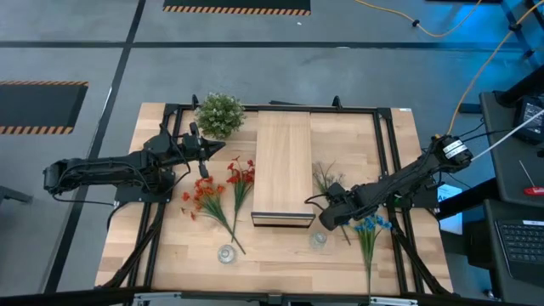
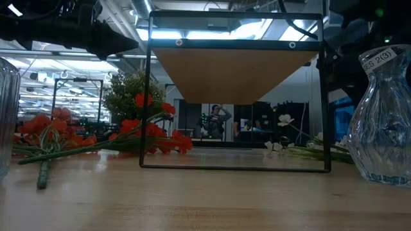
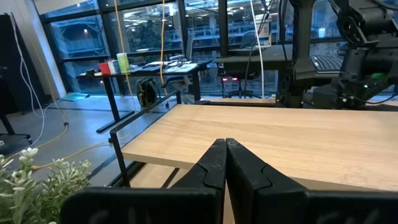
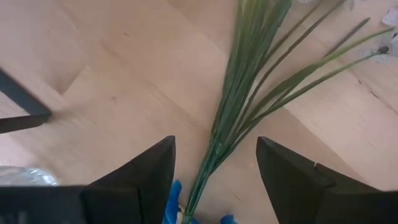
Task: Pick and place flowers into a vace then onto a shelf
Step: Put the white flowers into the right transparent flower vase
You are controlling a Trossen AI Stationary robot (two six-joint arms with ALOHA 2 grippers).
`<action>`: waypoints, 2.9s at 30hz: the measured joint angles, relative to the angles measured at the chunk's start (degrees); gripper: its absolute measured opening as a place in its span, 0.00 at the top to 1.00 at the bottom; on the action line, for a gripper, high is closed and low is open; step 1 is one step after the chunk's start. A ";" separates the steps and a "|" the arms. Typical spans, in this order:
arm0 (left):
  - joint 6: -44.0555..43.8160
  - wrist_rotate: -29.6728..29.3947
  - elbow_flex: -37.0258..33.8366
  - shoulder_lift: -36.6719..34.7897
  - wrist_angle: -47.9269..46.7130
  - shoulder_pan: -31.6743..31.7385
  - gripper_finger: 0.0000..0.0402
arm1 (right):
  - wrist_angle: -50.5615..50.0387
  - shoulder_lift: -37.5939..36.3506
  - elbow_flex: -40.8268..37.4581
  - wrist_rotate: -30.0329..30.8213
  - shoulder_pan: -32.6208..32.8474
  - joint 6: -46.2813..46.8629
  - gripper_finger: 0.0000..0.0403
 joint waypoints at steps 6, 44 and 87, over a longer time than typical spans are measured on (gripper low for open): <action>0.00 0.00 0.00 -0.02 -0.02 -0.01 0.99 | 1.13 3.15 0.00 -0.04 0.00 0.03 0.44; -0.11 0.02 0.00 0.00 0.00 0.00 0.99 | 7.95 3.61 -4.86 2.64 -0.20 2.62 0.69; -0.15 0.02 -0.02 -0.02 -0.37 -0.01 0.99 | -6.09 -19.24 -4.92 14.20 0.49 8.66 1.00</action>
